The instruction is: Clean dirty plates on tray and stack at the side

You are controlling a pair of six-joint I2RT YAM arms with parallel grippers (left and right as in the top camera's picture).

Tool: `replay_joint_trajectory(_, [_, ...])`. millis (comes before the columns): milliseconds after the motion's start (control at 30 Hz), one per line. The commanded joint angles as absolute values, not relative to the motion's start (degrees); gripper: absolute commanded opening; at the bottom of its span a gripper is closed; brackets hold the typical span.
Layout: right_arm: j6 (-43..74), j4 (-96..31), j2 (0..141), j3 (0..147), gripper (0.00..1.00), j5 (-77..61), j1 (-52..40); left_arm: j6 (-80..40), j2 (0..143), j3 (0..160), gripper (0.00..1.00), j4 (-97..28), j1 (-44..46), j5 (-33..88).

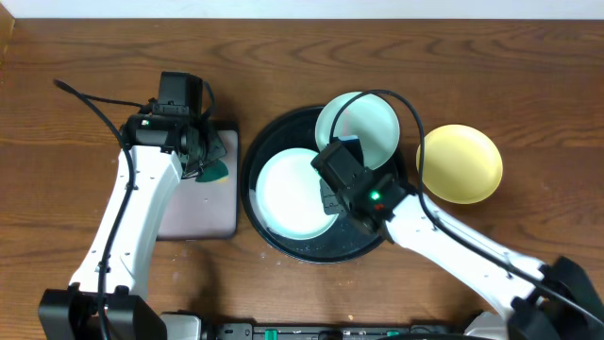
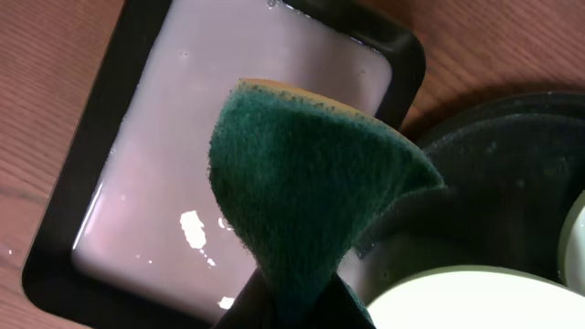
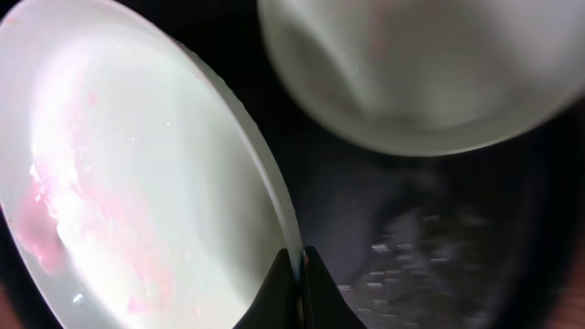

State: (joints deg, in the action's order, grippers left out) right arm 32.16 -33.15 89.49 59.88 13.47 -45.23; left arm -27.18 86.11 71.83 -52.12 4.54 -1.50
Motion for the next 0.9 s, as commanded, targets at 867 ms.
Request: replay_joint_trajectory(867, [5.65,-28.56,82.48,61.10,0.01,76.07,-63.96,-26.57,85.84,72.55,0.07,-52.29,4.40,-2.24])
